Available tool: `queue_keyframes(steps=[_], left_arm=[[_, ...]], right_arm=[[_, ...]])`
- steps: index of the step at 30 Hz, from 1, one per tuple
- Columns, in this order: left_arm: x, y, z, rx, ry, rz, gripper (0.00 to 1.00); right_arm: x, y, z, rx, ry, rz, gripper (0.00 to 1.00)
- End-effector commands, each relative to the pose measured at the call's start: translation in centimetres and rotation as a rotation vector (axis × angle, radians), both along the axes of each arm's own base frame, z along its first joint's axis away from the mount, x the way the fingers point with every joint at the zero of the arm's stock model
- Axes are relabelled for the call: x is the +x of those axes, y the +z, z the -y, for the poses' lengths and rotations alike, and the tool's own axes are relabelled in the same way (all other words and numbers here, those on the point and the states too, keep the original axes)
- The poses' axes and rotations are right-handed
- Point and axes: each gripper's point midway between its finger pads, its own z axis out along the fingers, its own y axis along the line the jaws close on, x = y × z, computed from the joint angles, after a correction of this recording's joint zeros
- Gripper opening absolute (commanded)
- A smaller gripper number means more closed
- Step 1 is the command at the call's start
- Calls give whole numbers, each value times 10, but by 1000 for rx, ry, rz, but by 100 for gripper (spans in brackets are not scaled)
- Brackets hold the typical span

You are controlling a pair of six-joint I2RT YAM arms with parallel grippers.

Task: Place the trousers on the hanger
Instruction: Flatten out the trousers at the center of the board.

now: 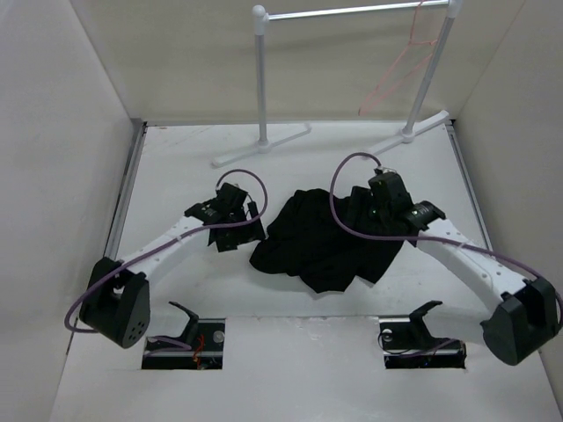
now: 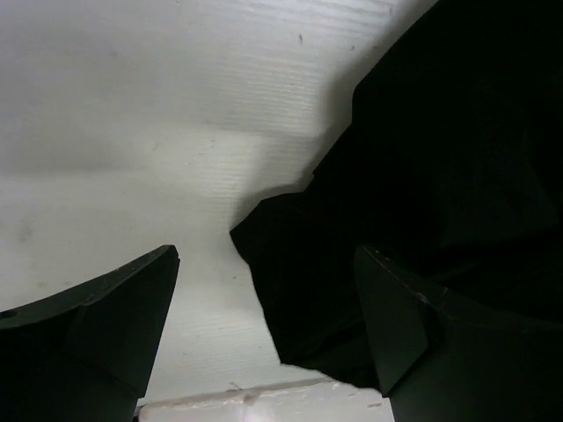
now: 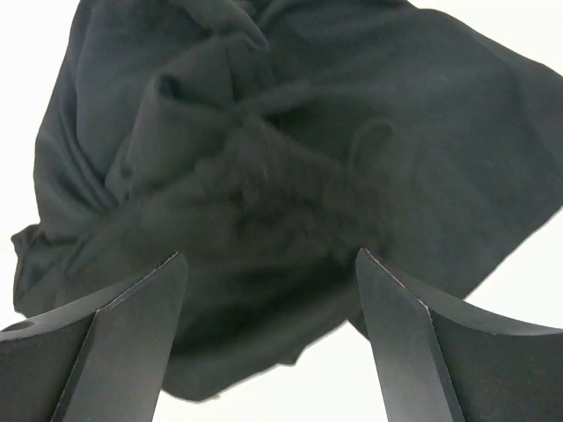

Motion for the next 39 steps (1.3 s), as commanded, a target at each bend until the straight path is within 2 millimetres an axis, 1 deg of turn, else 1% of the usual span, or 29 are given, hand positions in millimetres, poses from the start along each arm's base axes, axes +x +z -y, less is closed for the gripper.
queue_keyframes(steps=[1,2,4,5,6,8,9,10,12,14,16,17,19,20,22,24,26,27,28,29,30,31,32,33,35,36,37,38,39], left_arm=[[13,1,39,-166,-21,17,80],[14,-3,45,-182,-25,8,80],[12,-11,59,-207,-45,-11,77],[9,-15,65,-217,-58,-22,74],[8,-19,68,-223,-61,-33,69],[8,-22,76,-240,-62,-33,46],[9,-22,79,-247,-59,-28,35],[12,-18,79,-254,-49,-16,25],[23,-1,77,-279,-16,27,12],[40,31,67,-322,37,103,8],[58,71,50,-362,99,193,6],[67,93,37,-374,139,238,5],[87,137,4,-389,231,333,4],[96,165,-15,-398,281,390,4],[109,224,-60,-408,396,512,4],[113,288,-100,-414,483,651,4],[104,355,-136,-413,560,804,4],[97,384,-146,-412,580,868,4],[89,410,-154,-411,597,928,4],[82,430,-158,-406,603,979,5],[76,444,-156,-413,596,1012,6],[73,450,-149,-428,576,1023,7],[72,448,-141,-443,556,1015,7],[72,439,-130,-454,532,990,8],[74,409,-113,-460,501,926,9],[74,384,-103,-455,486,881,9],[72,357,-92,-447,470,830,10],[69,326,-81,-436,460,774,11],[65,295,-68,-425,446,714,12]], right_arm=[[38,3,-16,55,33,91,83],[43,-1,-20,61,45,88,83],[47,-13,-25,66,62,60,79],[48,-19,-28,72,70,42,72],[48,-23,-31,77,74,31,62],[50,-22,-32,80,62,31,28],[51,-16,-34,85,61,43,18],[53,-5,-38,96,65,65,11],[57,26,-47,118,75,120,6],[62,69,-59,142,97,185,5],[65,123,-73,182,125,272,4],[66,152,-81,204,144,317,4],[68,213,-97,257,174,410,4],[69,246,-104,287,189,460,4],[63,319,-119,357,229,572,4],[48,397,-127,439,267,711,4],[21,475,-123,564,290,866,5],[5,507,-114,630,293,941,6],[-7,527,-104,677,285,994,7],[-14,536,-98,702,279,1012,7],[-19,537,-94,715,279,1003,7],[-20,526,-93,709,278,963,8],[-15,507,-91,680,266,922,8],[-7,482,-87,643,243,879,8],[6,422,-74,583,181,794,8],[13,386,-60,541,132,748,8],[19,344,-46,498,82,692,8],[23,315,-33,472,35,654,8],[27,277,-15,433,-22,600,8]])
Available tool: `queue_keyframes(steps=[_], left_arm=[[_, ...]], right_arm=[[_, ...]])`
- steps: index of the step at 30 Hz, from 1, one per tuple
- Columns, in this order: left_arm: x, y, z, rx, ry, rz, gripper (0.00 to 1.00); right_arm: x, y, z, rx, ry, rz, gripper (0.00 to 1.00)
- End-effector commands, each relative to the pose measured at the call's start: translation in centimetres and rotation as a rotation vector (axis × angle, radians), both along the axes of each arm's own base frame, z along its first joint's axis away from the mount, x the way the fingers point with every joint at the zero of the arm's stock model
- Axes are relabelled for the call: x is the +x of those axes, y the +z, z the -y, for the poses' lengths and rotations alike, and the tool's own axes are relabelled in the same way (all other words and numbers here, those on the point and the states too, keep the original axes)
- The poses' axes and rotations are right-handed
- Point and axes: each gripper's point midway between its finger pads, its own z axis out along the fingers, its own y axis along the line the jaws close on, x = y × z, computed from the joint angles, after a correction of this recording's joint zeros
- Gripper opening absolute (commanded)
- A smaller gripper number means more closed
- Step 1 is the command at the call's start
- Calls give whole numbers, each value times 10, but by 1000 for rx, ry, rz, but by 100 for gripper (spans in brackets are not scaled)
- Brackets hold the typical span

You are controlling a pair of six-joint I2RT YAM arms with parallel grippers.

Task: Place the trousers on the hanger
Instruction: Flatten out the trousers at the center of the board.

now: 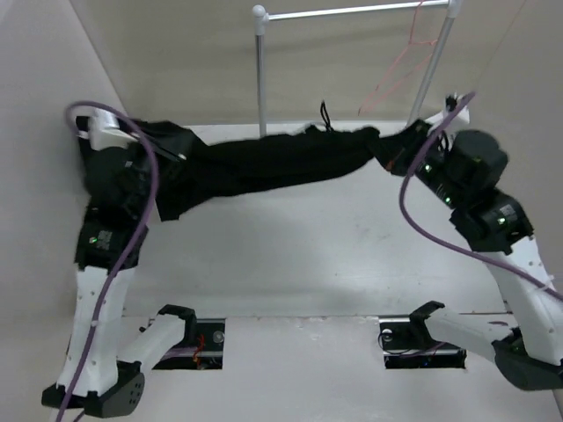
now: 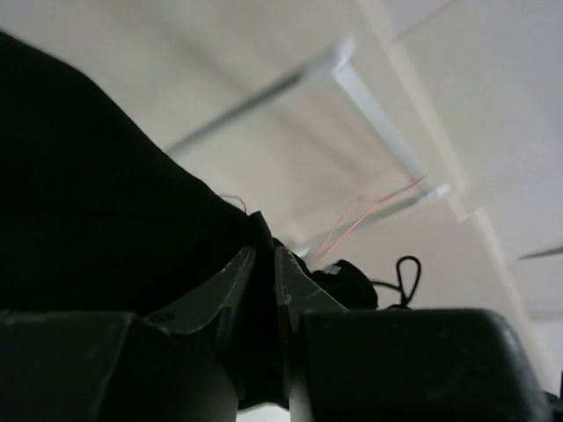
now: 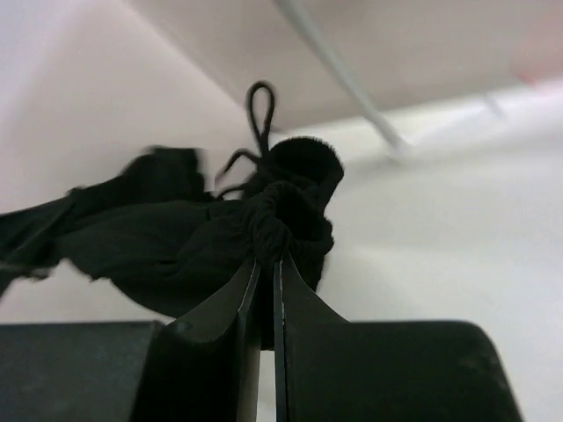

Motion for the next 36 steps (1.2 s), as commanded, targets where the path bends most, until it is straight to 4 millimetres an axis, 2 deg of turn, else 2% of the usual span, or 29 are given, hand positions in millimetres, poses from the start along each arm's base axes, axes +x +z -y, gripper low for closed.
queue_keyframes(steps=[1,4,6,8,10,12,13,15,16,17,18,19,21,22,23,25,26,28,30,32,34,36], left_arm=[[15,-139,33,47,-37,-324,15],[-10,-229,89,105,-174,-477,35],[-23,-269,104,166,-206,-555,49],[-29,-289,103,214,-194,-608,57],[-28,-292,93,238,-157,-634,60],[-23,-293,76,253,-100,-659,60],[-21,-297,66,263,-71,-679,60],[-21,-308,46,284,-8,-733,59],[-22,-317,35,294,25,-767,59],[-22,-326,25,304,53,-792,59],[-22,-333,16,310,80,-814,59],[-21,-338,8,307,106,-828,59],[-16,-342,-3,305,142,-835,59],[-13,-342,-7,309,155,-837,59],[-10,-342,-14,318,176,-838,58],[-3,-343,-31,355,232,-842,58],[1,-345,-37,364,253,-850,58],[11,-352,-43,383,267,-876,58],[24,-360,-35,398,237,-901,59],[28,-368,-30,425,213,-943,59],[24,-375,-21,454,185,-968,59],[13,-381,-23,470,185,-976,59]], right_arm=[[29,-111,41,-38,-169,-193,8],[36,-214,94,-76,-333,-374,9],[39,-265,124,-65,-437,-461,13],[36,-307,153,-44,-534,-550,31],[31,-327,166,-33,-574,-597,50],[27,-327,173,-39,-598,-586,65],[26,-324,172,-48,-594,-567,68],[22,-319,166,-68,-570,-545,68],[19,-321,161,-84,-554,-550,61],[16,-323,158,-95,-545,-557,49],[12,-329,154,-121,-534,-577,21],[8,-334,152,-141,-530,-595,11],[1,-342,152,-188,-543,-632,7],[-2,-342,153,-208,-555,-632,9],[-4,-339,157,-228,-578,-620,16],[-8,-331,172,-262,-651,-584,44],[-8,-329,175,-280,-662,-569,55],[-5,-334,174,-312,-640,-583,68],[0,-352,166,-323,-594,-666,74],[3,-368,159,-302,-568,-751,74],[2,-377,157,-280,-577,-787,73],[-2,-379,163,-275,-609,-785,72]])
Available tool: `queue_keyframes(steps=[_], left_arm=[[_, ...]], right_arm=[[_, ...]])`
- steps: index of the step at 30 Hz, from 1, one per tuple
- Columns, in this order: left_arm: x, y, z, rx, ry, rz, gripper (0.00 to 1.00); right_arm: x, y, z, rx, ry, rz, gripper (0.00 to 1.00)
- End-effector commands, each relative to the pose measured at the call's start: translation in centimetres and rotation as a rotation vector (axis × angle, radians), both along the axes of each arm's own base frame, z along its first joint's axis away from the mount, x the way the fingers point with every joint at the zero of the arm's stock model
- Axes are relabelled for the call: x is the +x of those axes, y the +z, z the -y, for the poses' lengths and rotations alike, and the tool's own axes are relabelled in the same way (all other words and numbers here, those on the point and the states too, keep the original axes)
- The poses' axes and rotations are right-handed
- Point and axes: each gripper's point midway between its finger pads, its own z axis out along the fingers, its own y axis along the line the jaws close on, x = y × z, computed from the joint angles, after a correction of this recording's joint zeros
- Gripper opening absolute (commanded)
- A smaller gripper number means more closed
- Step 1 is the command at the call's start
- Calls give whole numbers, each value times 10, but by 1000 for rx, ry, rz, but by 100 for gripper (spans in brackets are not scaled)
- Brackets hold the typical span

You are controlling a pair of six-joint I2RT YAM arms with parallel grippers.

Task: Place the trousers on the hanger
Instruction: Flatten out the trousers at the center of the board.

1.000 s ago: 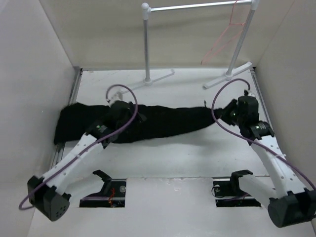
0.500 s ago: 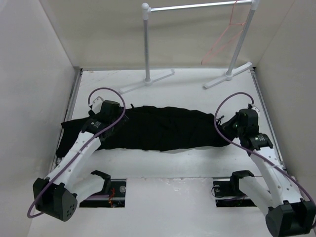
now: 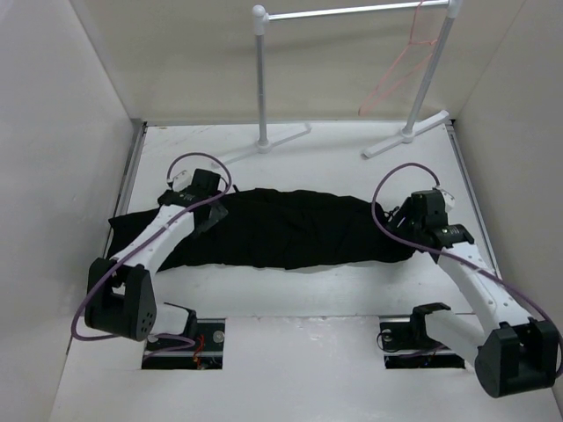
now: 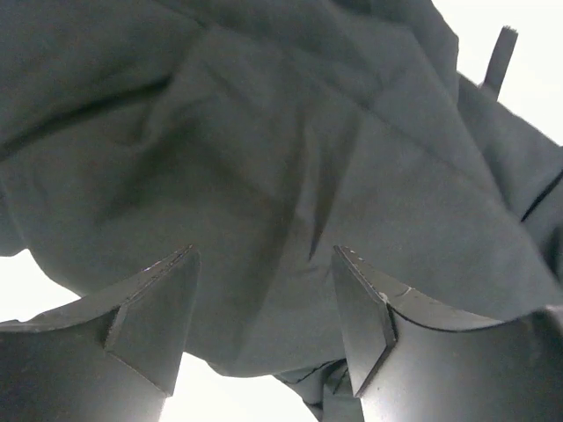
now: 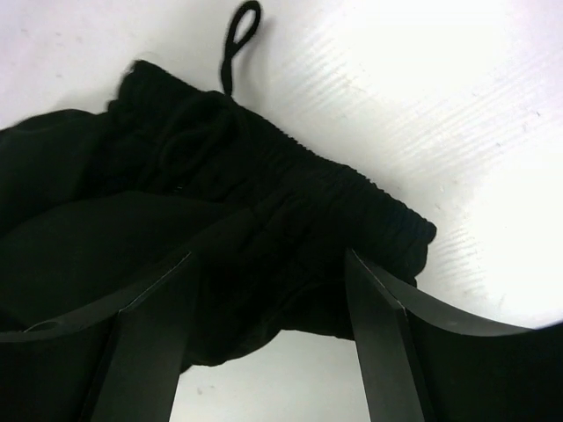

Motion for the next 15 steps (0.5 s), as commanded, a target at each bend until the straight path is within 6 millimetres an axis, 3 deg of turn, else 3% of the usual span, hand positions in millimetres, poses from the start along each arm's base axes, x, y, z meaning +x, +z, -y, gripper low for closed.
queue_keyframes(steps=[1,4,6,8,11,12,15], left_arm=[[-7,12,-3,24,-20,39,59],[-27,3,-15,18,5,24,64],[-38,-10,-22,6,18,-16,68],[-45,-24,-23,-13,24,-64,68],[-42,-40,-20,-35,24,-89,66],[-39,-43,-16,-44,17,-86,62],[-32,-45,-9,-82,8,-72,29]], right_arm=[[0,12,4,17,-47,50,72],[-9,-2,6,8,-46,10,72],[-13,-19,3,24,-37,-39,66],[-13,-30,-4,53,-19,-65,47],[-11,-29,-8,75,-22,-67,17],[-11,-23,-6,71,-31,-55,10],[-9,15,9,18,-81,40,4]])
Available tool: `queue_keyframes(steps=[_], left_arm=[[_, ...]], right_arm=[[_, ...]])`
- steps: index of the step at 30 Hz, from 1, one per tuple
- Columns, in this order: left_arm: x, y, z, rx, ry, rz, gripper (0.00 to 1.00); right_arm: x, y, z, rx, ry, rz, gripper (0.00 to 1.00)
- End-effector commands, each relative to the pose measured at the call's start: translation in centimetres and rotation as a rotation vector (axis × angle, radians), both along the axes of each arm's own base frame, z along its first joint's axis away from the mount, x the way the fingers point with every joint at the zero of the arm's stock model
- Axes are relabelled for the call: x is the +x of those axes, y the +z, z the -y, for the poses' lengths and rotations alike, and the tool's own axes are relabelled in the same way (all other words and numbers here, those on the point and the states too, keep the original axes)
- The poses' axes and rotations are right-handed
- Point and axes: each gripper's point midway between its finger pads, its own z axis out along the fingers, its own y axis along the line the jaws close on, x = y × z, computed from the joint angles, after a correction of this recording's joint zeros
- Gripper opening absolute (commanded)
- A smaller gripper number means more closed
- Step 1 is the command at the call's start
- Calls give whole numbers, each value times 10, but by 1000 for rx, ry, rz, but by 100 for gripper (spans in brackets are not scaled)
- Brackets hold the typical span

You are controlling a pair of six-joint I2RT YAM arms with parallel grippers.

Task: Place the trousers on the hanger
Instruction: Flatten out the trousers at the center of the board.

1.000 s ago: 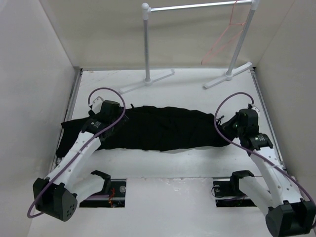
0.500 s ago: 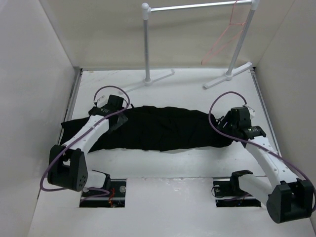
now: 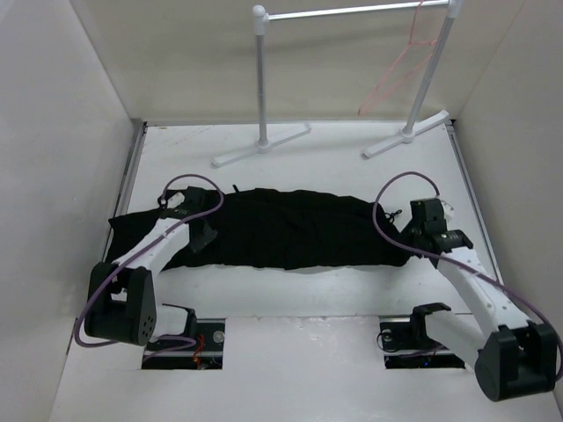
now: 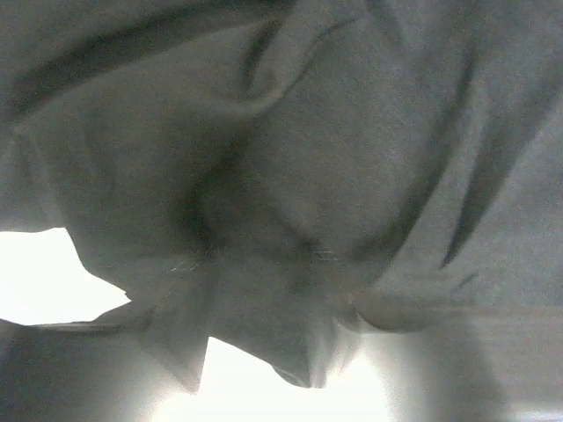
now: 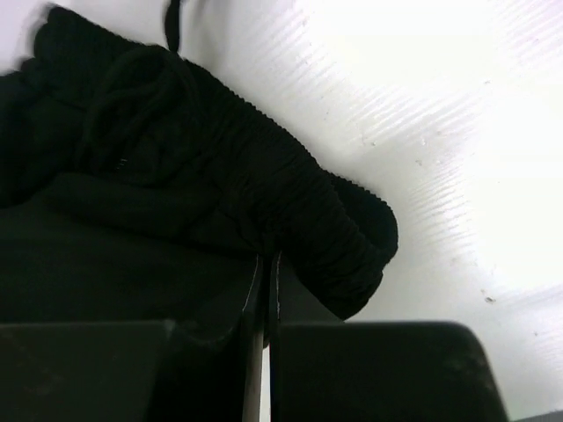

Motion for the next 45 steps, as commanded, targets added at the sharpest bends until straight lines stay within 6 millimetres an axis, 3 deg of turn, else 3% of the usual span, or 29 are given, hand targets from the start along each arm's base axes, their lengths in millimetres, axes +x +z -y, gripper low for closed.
queue_keyframes(steps=[1,4,6,9,12,15,18,20,23,25,28,29,31,32,33,35,37,42,45], left_arm=[[12,7,9,-53,-15,55,20],[11,24,8,-74,-6,94,7],[3,42,3,-82,10,124,4],[-18,73,-10,-94,60,196,3],[-44,90,-21,-103,117,222,3],[-69,88,-32,-89,161,179,4],[-97,72,-36,-75,183,59,4],[-112,66,-36,-68,181,1,7],[-115,76,-41,-45,187,8,25],[-89,96,-42,-43,171,104,39],[-32,127,-35,-56,143,215,51],[-10,134,-33,-47,136,243,53],[34,142,-37,-24,142,281,58],[53,142,-40,-5,139,280,59],[68,139,-43,4,135,272,60],[102,127,-55,10,145,239,60],[133,110,-67,25,148,196,62],[182,77,-74,-4,140,123,62],[200,61,-74,2,132,101,62]], right_arm=[[16,63,14,-39,-66,183,3],[7,100,19,-48,-80,255,1],[-8,110,19,-32,-85,267,1],[-42,103,14,44,-103,239,0],[-68,86,5,109,-97,184,0],[-84,65,9,101,-104,106,3],[-86,61,7,101,-95,62,7],[-89,56,3,101,-67,25,15],[-84,60,-2,72,5,30,45],[-69,71,-4,83,2,83,63],[-30,87,-14,127,18,176,68],[-15,90,-18,132,30,202,63],[2,95,-23,134,49,220,42],[9,99,-24,123,56,230,25],[15,101,-25,110,68,239,14],[22,103,-30,97,95,245,9],[29,96,-29,73,109,238,13],[47,83,-20,48,80,240,56],[60,75,-3,29,19,227,70]])
